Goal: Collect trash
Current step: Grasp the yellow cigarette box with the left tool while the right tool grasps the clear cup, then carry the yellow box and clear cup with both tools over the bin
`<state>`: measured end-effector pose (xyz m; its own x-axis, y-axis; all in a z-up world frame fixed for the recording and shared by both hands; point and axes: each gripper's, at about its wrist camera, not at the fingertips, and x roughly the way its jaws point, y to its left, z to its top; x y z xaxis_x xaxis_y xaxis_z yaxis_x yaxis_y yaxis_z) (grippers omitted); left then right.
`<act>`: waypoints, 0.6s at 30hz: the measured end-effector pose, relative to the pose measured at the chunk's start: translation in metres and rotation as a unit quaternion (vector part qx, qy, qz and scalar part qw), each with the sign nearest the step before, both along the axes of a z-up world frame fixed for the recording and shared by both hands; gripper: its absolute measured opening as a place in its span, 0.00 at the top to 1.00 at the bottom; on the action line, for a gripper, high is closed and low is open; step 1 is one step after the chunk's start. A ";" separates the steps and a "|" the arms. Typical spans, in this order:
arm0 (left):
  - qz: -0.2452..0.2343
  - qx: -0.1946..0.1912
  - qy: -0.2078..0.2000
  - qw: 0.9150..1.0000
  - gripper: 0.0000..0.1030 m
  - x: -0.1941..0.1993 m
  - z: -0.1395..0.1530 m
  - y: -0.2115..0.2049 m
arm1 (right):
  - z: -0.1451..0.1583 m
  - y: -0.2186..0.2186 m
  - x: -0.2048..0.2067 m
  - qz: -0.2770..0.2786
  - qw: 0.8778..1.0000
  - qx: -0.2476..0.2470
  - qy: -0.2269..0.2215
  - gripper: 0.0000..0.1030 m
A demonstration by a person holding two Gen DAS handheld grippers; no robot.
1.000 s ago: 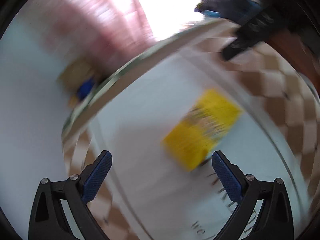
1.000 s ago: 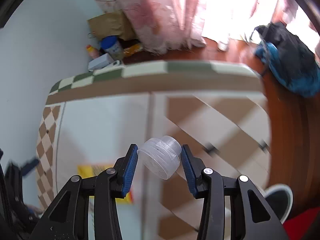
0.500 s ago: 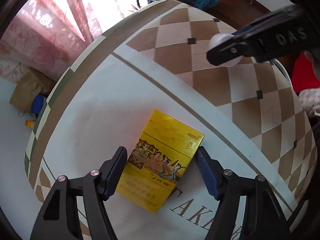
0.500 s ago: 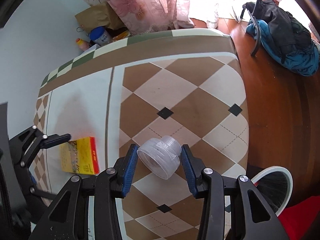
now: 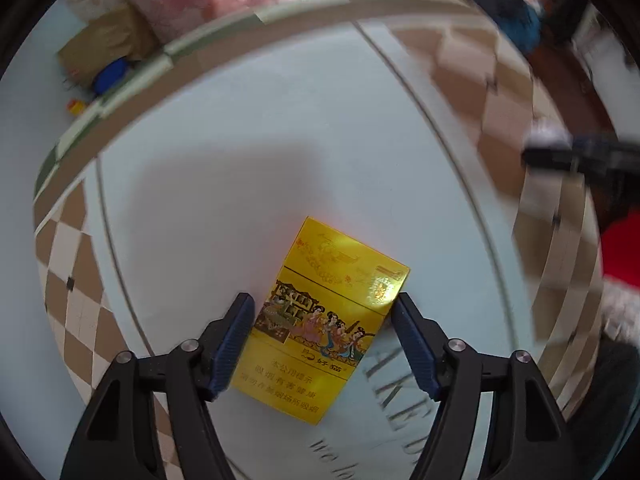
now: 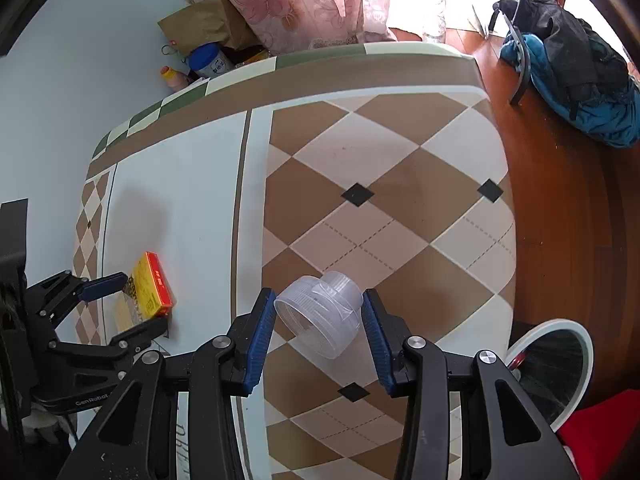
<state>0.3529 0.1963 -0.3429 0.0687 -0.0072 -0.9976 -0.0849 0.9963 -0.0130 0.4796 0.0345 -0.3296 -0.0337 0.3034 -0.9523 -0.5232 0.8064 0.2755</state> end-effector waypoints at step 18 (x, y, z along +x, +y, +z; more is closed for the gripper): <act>0.013 0.067 -0.084 0.994 0.41 -0.045 0.038 -0.031 | 0.015 -0.027 -0.043 -0.014 1.000 0.009 -0.021 0.55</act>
<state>0.3078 0.1658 -0.3048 0.2339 0.1283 -0.9638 -0.1184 0.9876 0.1027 0.4366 0.0070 -0.3142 0.0152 0.3200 -0.9473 -0.5116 0.8165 0.2676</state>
